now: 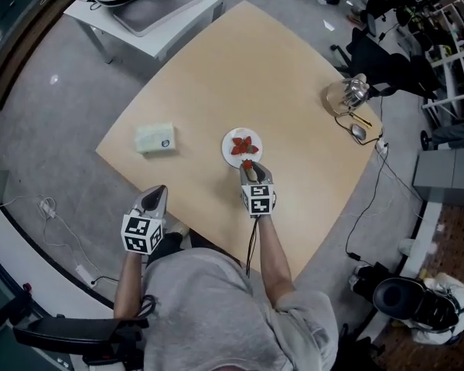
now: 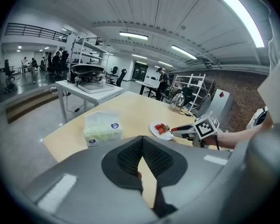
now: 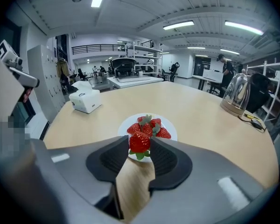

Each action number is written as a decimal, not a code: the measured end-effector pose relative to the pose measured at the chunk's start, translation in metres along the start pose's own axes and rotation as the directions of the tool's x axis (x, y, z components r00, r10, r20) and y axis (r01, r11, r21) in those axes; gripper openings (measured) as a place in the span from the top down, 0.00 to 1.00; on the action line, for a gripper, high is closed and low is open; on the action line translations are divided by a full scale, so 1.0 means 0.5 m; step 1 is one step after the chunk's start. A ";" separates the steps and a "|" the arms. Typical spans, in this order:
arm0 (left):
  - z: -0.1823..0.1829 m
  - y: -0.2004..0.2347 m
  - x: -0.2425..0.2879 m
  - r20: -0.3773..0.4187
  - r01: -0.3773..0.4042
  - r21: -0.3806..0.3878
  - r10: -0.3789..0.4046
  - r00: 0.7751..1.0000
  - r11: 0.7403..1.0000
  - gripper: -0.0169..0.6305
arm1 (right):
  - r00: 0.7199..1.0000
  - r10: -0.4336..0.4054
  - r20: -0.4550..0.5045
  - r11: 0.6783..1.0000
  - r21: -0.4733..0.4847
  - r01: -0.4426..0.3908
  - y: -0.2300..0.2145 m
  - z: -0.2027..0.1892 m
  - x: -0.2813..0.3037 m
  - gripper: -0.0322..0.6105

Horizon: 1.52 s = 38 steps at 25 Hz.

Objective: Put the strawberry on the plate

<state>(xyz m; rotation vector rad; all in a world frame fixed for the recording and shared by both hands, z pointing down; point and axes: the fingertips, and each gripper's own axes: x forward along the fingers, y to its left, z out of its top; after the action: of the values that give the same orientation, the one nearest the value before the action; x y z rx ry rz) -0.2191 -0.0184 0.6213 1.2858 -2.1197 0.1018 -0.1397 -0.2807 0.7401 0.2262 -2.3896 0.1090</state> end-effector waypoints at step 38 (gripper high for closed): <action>-0.031 0.014 0.008 -0.051 -0.066 -0.036 0.064 0.997 0.997 0.94 | 0.997 0.049 -0.061 0.998 0.034 -0.047 -0.017 -0.031 0.098 0.71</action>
<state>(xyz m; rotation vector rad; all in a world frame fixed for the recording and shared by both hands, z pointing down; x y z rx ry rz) -0.2185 -0.0117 0.6374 1.1816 -2.1113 0.1202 -0.1633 -0.2931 0.7848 0.1780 -2.3340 0.1749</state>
